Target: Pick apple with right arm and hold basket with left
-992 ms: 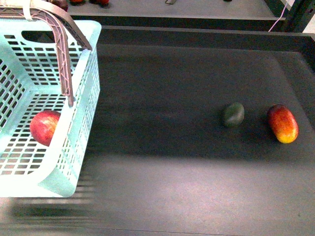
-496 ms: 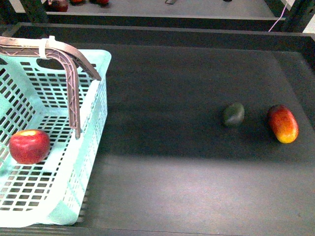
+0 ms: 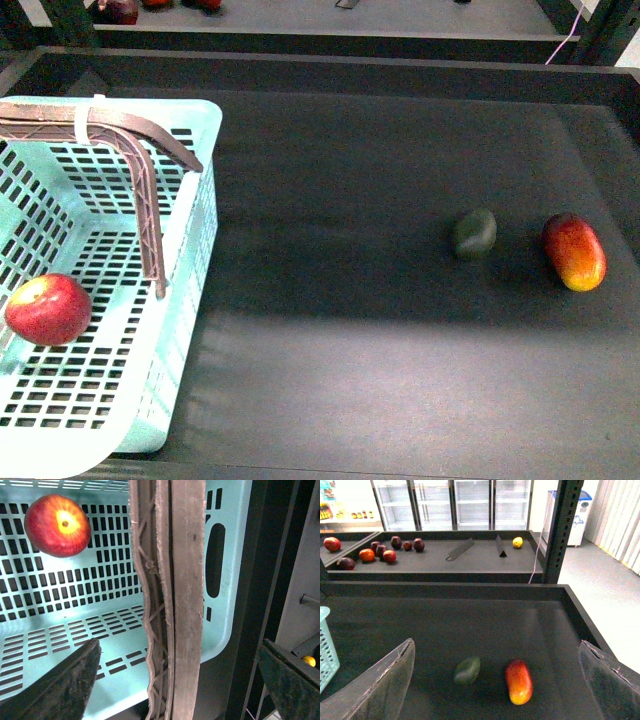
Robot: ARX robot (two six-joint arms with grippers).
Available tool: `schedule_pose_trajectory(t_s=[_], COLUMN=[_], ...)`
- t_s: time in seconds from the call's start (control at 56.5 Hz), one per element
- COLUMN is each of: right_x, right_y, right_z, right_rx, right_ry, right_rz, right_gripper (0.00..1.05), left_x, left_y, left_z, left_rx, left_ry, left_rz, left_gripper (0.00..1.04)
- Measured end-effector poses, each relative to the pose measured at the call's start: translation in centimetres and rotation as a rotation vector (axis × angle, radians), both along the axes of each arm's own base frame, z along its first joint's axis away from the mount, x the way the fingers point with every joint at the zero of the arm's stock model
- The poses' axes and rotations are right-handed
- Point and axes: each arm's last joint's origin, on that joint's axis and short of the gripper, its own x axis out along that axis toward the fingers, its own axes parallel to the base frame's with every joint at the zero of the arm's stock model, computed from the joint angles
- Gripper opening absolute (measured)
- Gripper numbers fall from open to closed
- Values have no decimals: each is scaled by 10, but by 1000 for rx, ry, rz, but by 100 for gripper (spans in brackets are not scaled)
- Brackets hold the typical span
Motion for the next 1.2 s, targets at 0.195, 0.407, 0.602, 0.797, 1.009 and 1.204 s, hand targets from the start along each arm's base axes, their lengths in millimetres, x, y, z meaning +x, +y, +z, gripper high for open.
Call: schedule_pose_trajectory(t_s=[0.195, 0.407, 0.602, 0.797, 1.009, 1.204], right_x=[0, 0, 0, 0, 0, 0], right_y=[0, 0, 0, 0, 0, 0], right_z=[0, 0, 0, 0, 0, 0], right_rx=[0, 0, 0, 0, 0, 0], right_ry=[0, 0, 0, 0, 0, 0], right_rz=[0, 0, 0, 0, 0, 0], right_gripper=[96, 96, 96, 96, 96, 96], left_x=[-26, -27, -71, -104, -130, -149], left_y=[4, 3, 1, 1, 1, 1], left_z=[24, 14, 0, -9, -16, -21], left_rx=[23, 123, 1056, 1302, 1338, 1342], left_ry=[-62, -227, -707, -671, -663, -659], left_rz=[-26, -185, -599, -693, -705, -710], left_gripper=[98, 89, 50, 14, 3, 3])
